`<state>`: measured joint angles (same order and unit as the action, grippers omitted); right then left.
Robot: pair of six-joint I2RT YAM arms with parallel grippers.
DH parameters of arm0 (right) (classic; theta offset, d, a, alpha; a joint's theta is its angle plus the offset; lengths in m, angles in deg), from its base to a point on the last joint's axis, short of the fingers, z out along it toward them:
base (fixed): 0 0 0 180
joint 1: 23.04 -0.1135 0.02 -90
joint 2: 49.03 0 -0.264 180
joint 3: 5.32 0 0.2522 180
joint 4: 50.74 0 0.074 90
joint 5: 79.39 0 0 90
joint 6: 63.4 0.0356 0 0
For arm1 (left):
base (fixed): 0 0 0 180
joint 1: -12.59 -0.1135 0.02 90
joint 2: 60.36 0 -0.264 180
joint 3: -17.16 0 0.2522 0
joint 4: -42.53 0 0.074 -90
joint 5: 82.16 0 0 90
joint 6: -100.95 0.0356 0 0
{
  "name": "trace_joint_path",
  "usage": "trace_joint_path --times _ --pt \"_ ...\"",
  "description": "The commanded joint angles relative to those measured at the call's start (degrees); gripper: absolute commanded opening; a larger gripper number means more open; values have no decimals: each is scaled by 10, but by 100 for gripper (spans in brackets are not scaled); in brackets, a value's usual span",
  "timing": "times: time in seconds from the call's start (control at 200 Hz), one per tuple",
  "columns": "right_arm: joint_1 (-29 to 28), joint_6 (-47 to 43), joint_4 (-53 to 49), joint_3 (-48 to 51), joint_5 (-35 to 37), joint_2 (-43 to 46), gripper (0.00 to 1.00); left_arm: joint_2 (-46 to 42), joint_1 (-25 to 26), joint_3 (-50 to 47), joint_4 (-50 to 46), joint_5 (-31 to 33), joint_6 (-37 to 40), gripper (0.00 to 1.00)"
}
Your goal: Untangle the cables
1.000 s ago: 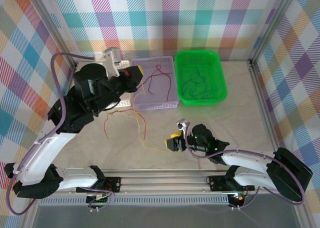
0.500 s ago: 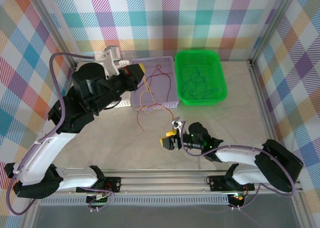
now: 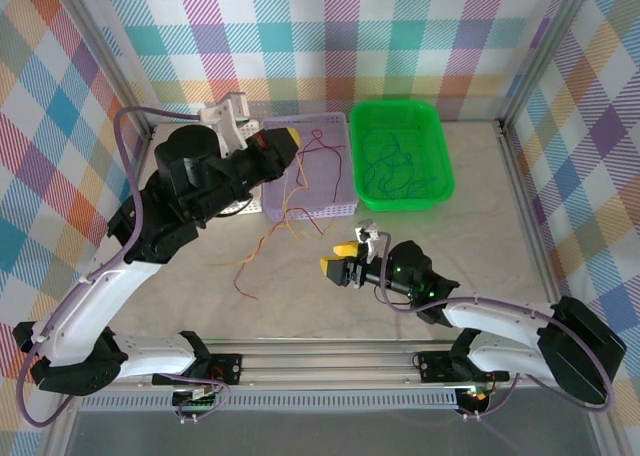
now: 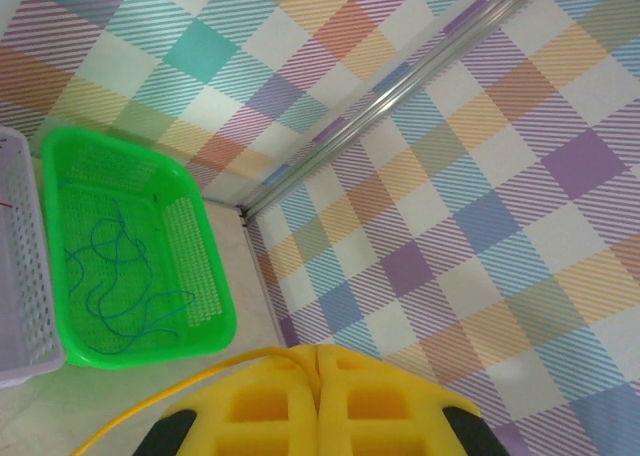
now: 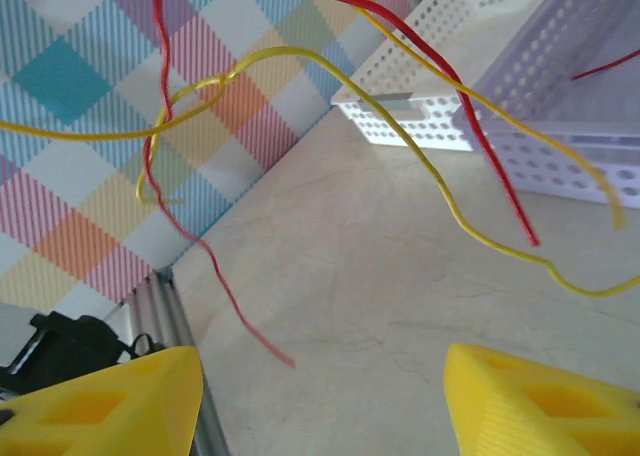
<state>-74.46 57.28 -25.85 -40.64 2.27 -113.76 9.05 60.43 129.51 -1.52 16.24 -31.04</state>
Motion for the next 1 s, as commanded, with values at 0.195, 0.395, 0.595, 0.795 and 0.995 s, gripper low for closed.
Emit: trace_joint_path --times 0.195,0.395,0.595,0.795,0.995 --pt "-76 27 122 -58 -22 -143 66 4 6 -1 61 11 -44 0" --pt "-92 -9 124 -86 27 -199 67 12 26 0 73 19 -51 0" --pt "-98 -2 151 -90 18 -233 66 19 49 5 83 34 -44 0" --pt "-104 -2 167 -72 26 -218 67 19 56 11 76 51 -32 0" --pt "-106 3 182 -73 37 -237 67 24 64 14 82 54 -31 0"
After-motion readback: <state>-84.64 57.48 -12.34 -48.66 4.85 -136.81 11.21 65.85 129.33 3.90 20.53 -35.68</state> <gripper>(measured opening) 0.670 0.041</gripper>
